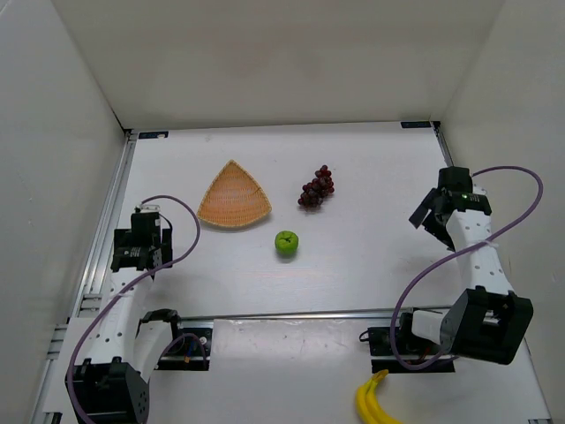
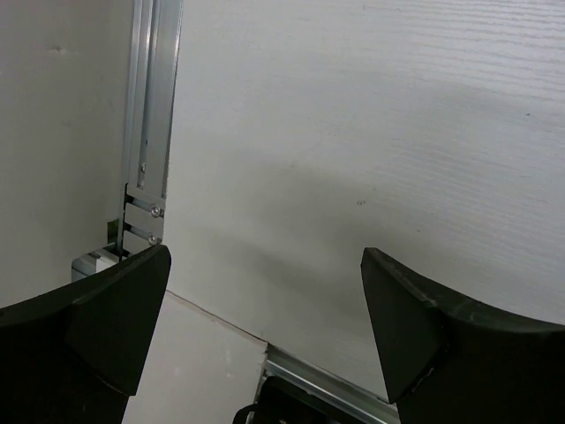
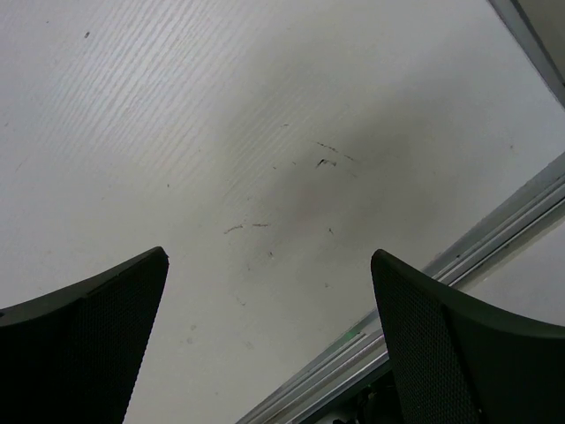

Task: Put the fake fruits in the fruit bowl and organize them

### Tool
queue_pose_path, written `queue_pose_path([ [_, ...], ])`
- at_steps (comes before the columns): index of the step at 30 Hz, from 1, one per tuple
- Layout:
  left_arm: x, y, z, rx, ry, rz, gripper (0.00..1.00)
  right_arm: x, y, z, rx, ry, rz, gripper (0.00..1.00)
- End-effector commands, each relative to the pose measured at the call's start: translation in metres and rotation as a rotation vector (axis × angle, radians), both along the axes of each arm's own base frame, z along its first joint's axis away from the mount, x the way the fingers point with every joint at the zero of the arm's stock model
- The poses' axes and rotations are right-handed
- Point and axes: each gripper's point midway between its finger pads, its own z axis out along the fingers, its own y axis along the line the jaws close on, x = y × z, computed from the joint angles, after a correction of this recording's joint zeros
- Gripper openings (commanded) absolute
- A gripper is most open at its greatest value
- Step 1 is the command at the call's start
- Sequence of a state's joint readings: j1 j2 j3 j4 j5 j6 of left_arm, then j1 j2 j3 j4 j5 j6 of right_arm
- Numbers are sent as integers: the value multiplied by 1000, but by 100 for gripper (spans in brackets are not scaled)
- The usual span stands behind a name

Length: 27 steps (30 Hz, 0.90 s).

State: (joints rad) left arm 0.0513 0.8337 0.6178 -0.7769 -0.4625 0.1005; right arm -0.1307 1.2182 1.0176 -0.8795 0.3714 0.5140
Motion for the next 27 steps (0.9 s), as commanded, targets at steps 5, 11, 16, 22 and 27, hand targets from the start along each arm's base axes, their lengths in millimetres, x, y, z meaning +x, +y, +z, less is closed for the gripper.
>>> queue_pose_path([
  [5,1,-3,-5,-17,-1,-25,100,36,103,9,168,-137,578,100],
  [11,3,-8,-6,-37,1,-50,100,33,252,24,277,-174,1142,100],
  [16,3,-8,-8,-38,10,-50,100,40,311,2,243,-69,1278,100],
  [22,3,-9,-8,-41,14,-62,100,29,376,-35,320,46,1404,100],
  [27,3,-9,-8,-41,14,-62,100,27,400,-57,321,109,1430,100],
])
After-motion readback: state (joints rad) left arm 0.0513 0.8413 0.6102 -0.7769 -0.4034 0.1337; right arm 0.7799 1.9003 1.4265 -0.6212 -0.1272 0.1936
